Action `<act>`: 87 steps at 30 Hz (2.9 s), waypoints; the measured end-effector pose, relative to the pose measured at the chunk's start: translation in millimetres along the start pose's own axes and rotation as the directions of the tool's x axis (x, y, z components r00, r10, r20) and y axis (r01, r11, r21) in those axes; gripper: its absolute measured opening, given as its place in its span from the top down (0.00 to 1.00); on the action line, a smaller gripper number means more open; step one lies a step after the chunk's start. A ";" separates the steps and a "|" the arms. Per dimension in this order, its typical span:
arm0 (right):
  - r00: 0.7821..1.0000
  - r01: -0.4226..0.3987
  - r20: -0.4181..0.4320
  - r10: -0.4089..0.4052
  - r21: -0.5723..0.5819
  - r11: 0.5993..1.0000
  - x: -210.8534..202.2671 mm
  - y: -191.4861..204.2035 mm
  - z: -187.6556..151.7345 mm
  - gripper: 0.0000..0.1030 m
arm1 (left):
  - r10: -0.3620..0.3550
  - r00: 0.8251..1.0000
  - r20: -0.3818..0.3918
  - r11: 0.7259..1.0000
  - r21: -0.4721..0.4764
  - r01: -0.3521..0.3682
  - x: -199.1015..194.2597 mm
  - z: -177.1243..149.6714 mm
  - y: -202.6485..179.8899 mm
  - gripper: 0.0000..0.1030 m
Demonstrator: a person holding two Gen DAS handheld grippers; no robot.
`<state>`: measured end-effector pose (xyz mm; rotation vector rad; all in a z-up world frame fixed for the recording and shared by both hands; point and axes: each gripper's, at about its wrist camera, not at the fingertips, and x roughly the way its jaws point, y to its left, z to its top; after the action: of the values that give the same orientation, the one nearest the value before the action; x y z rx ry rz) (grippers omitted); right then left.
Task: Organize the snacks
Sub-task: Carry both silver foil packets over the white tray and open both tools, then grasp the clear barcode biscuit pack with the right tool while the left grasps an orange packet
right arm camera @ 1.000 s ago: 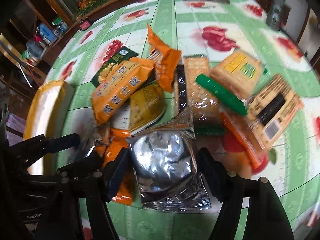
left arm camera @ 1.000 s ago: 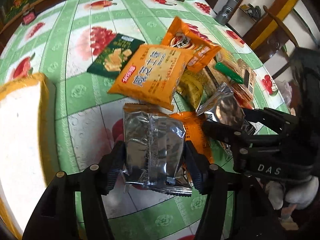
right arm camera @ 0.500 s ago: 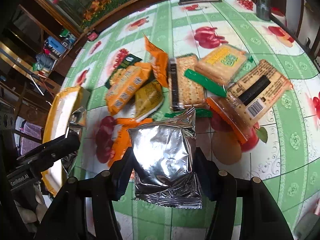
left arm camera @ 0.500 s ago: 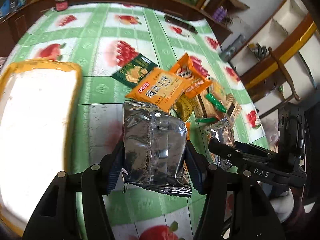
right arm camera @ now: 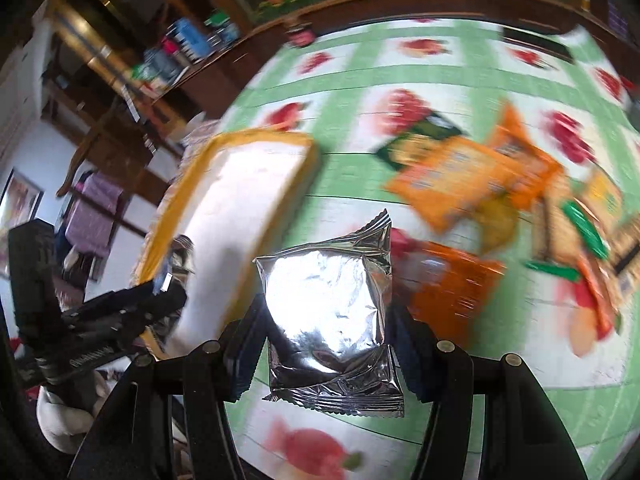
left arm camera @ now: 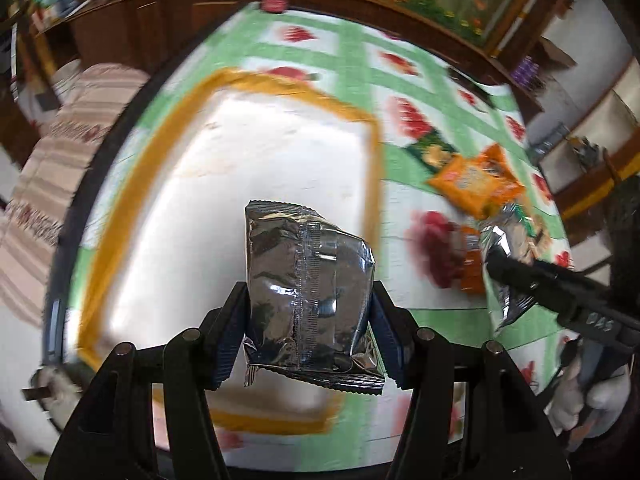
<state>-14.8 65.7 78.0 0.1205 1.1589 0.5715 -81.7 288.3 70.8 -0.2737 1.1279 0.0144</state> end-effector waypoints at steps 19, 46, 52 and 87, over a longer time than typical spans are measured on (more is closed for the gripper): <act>0.992 -0.019 -0.123 0.005 -0.116 0.993 120.4 122.5 35.9 0.40 | 0.012 0.997 -0.071 1.000 -0.020 -0.013 19.2 15.4 87.3 0.44; 0.996 0.058 0.051 -0.069 0.191 0.980 10.5 -26.3 -2.5 0.40 | -0.128 0.992 -0.014 0.980 0.152 0.129 -0.4 19.5 -47.5 0.43; 0.984 0.130 0.071 -0.162 0.332 0.934 -29.4 -107.6 -33.1 0.38 | -0.158 0.986 -0.053 0.964 0.208 0.165 10.9 8.7 -100.2 0.43; 0.901 0.324 0.031 -0.432 0.612 0.721 -35.4 -256.4 -6.8 0.46 | -0.122 0.976 -0.180 0.940 0.294 0.171 70.2 -3.4 -182.8 0.43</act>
<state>62.6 -171.3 8.0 0.4534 1.1171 -0.1927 -27.1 102.0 44.9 -0.0795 1.2469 -0.3194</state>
